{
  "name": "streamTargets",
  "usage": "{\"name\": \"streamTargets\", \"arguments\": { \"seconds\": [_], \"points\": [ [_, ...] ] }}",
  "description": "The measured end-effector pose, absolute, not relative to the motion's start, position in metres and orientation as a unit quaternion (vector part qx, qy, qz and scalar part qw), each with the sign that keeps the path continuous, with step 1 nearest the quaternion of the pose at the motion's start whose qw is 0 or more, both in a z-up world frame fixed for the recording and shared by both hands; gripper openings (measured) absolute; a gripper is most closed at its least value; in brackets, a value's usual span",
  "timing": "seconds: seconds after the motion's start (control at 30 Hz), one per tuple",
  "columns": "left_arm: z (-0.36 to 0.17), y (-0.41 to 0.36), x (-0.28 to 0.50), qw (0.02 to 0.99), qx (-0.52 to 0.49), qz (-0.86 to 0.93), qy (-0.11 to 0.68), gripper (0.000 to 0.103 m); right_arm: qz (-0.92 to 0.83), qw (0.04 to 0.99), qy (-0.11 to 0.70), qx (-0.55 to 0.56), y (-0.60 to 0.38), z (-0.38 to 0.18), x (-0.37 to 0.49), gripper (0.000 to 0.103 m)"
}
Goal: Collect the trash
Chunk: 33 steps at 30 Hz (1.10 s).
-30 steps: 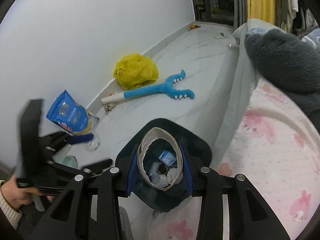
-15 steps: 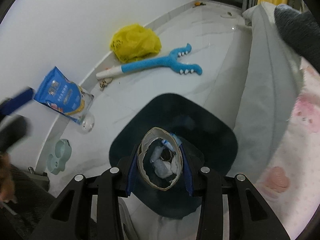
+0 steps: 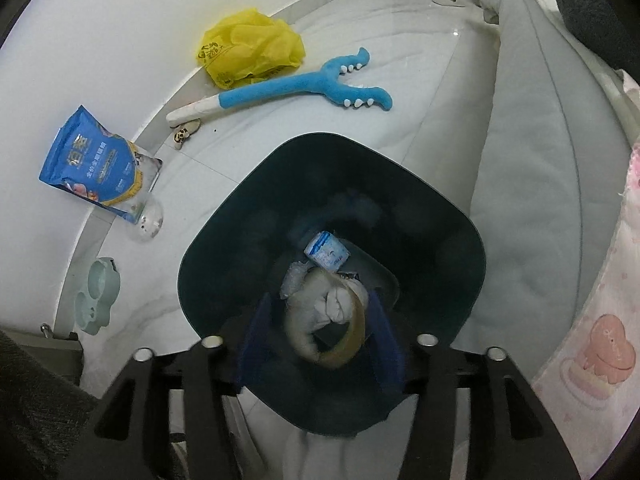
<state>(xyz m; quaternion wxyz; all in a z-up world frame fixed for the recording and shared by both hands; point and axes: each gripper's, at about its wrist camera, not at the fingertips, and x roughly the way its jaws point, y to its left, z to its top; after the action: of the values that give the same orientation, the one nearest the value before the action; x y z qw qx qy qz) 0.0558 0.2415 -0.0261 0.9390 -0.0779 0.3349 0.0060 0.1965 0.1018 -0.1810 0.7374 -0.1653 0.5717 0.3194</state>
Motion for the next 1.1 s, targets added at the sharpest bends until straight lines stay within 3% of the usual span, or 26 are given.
{"name": "streamTargets", "arguments": {
  "seconds": [0.2, 0.43, 0.57, 0.8, 1.0, 1.1],
  "points": [
    [-0.017, 0.229, 0.050, 0.944, -0.056, 0.001, 0.326, 0.071, 0.319, 0.760, 0.541, -0.166, 0.089, -0.159, 0.191, 0.055],
    [-0.013, 0.215, 0.043, 0.944, -0.040, 0.002, 0.328, 0.073, 0.304, 0.817, 0.475, -0.122, 0.042, -0.096, 0.174, 0.057],
    [-0.008, 0.209, 0.040, 0.944, -0.061, 0.004, 0.324, 0.076, 0.286, 0.848, 0.433, -0.107, 0.008, -0.061, 0.153, 0.064],
    [0.000, 0.178, 0.020, 0.949, -0.038, 0.019, 0.311, 0.097, 0.241, 0.895, 0.364, -0.094, -0.057, -0.006, 0.114, 0.085],
    [0.017, 0.159, 0.007, 0.958, -0.027, 0.028, 0.283, 0.100, 0.185, 0.921, 0.332, -0.080, -0.124, 0.023, 0.074, 0.098],
    [0.021, 0.149, 0.003, 0.960, -0.012, 0.032, 0.279, 0.100, 0.162, 0.931, 0.322, -0.057, -0.154, 0.035, 0.056, 0.100]
  ]
}}
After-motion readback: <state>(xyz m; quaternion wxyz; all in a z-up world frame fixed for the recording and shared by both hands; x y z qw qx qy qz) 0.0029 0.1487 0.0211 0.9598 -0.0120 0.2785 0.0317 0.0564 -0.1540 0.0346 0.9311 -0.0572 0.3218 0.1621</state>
